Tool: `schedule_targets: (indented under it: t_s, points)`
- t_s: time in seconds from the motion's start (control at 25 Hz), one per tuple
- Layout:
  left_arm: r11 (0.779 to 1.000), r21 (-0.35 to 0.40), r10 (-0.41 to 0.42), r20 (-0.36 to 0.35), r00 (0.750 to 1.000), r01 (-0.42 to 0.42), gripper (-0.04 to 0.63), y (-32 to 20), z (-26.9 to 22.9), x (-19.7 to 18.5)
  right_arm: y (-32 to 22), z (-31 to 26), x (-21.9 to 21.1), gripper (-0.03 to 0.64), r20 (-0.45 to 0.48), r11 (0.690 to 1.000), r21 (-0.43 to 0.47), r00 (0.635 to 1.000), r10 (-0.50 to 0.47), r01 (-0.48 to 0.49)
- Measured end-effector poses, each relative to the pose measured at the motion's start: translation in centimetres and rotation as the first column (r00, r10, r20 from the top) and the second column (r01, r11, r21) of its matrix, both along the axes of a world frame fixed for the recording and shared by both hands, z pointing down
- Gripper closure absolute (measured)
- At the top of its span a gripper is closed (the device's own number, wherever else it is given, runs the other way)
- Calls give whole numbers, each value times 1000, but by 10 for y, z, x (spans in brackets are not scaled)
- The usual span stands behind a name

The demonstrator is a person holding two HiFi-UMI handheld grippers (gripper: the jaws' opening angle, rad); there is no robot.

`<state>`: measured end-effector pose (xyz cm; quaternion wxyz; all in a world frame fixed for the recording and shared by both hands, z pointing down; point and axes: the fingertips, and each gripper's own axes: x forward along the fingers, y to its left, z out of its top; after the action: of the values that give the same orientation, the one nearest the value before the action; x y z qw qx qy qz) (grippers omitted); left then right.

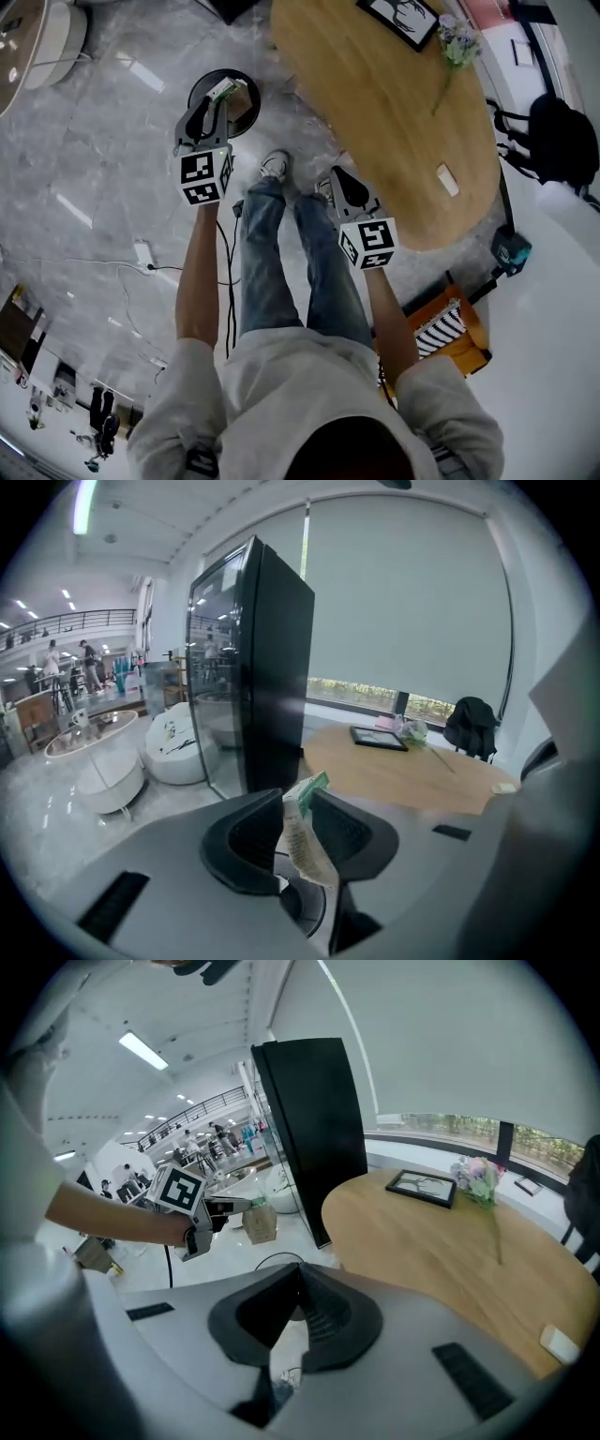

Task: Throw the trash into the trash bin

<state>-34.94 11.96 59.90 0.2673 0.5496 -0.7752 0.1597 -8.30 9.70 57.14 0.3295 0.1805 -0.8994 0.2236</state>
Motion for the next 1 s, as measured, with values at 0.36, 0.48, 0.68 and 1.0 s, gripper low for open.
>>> schedule_targets:
  t_s: [0.36,0.48,0.68,1.0]
  points:
    - [975,-220,-61,-111,992,36,327,33,113,-19,11,0,-24,588,-3,999,-40,1000,-5,5]
    - [973,-229,-50,-125,991,20,327,38,118,-17,9,3,-24,588,-12,999,-35,1000,9,-10]
    - [985,-170,4,-98,995,-21,328,30,96,-4,7,2,-11,588,-22,999,-28,999,44,-45]
    - [987,43,156,18,988,-156,376,-12,-6,50,2,-5,25,588,-8,991,-21,992,129,-129]
